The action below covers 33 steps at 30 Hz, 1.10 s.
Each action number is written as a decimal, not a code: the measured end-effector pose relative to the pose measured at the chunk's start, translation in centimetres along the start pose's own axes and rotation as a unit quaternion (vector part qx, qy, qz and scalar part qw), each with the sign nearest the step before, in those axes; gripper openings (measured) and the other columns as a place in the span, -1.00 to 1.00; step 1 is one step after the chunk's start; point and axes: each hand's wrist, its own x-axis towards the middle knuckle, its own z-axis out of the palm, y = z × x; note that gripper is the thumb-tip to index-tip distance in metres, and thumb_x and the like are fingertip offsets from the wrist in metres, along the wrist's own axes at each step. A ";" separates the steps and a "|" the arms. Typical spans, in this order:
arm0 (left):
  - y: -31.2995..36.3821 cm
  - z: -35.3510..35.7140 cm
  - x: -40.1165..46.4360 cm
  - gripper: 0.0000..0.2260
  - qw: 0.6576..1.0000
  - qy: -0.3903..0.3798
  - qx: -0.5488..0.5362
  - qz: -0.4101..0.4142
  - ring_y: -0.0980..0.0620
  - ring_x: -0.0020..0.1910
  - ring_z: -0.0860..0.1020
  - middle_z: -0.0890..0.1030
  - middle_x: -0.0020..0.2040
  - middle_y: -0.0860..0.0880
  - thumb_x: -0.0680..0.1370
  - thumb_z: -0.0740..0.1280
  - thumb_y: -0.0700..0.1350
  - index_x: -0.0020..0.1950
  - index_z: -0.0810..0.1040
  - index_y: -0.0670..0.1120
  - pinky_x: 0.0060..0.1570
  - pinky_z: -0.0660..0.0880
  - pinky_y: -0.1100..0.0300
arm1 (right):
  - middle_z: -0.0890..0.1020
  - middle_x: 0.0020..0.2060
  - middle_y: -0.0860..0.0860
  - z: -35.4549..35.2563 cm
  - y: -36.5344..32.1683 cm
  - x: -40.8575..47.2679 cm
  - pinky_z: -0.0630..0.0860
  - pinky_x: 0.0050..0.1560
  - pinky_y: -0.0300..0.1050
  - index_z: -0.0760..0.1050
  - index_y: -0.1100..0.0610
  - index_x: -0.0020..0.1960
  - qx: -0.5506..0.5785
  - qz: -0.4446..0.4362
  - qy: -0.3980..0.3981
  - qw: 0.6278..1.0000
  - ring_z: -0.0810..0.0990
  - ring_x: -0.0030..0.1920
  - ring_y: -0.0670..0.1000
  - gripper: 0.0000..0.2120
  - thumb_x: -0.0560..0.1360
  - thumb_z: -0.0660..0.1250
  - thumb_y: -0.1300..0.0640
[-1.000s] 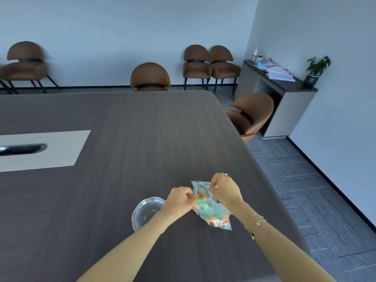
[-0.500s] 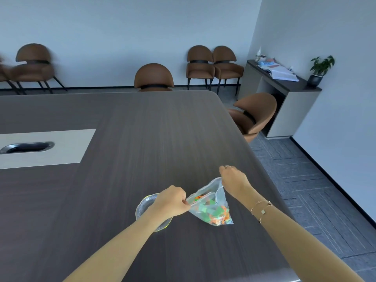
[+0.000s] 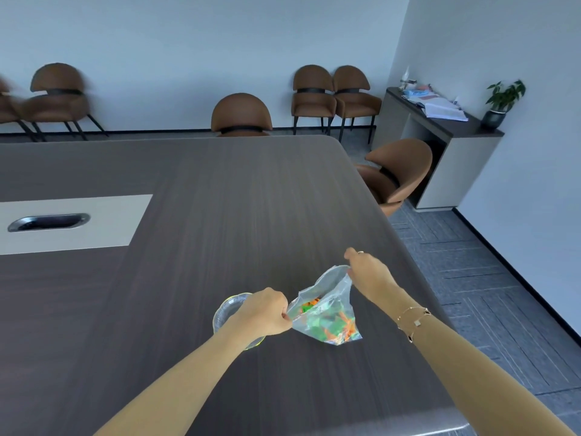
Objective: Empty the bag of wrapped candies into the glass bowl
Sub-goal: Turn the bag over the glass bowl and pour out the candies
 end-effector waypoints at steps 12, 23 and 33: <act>-2.0 1.9 0.4 -0.70 0.986 0.102 -0.110 -0.068 0.03 -0.42 0.40 0.43 -0.44 0.01 0.53 0.19 -0.07 -0.42 0.33 -0.06 -0.48 0.27 0.18 | 0.32 0.41 0.07 12.1 3.2 -2.8 0.41 0.35 0.17 0.06 0.09 0.49 0.022 0.022 -0.174 0.984 0.33 0.39 0.13 0.01 0.23 0.48 -0.24; -6.1 5.5 0.0 -0.72 0.992 0.044 -0.121 0.008 0.05 -0.08 0.51 0.52 -0.02 0.10 0.60 0.13 -0.10 0.31 0.36 0.03 0.03 0.51 0.12 | 0.47 0.28 0.08 19.3 2.1 2.1 0.42 0.34 0.07 0.23 0.05 0.40 0.408 0.204 -0.109 0.883 0.48 0.26 0.09 -0.15 0.32 0.13 -0.49; -7.2 11.6 -0.2 0.19 0.989 0.114 0.078 0.059 -0.18 0.39 0.35 0.26 0.50 -0.16 0.05 0.60 0.23 0.54 0.05 0.03 0.18 0.46 -0.18 | 0.47 -0.54 -0.08 10.7 -5.5 0.5 0.25 -0.62 -0.34 0.52 0.14 -0.11 0.409 0.112 -0.180 0.887 0.32 -0.66 -0.19 -0.61 0.64 0.02 -0.05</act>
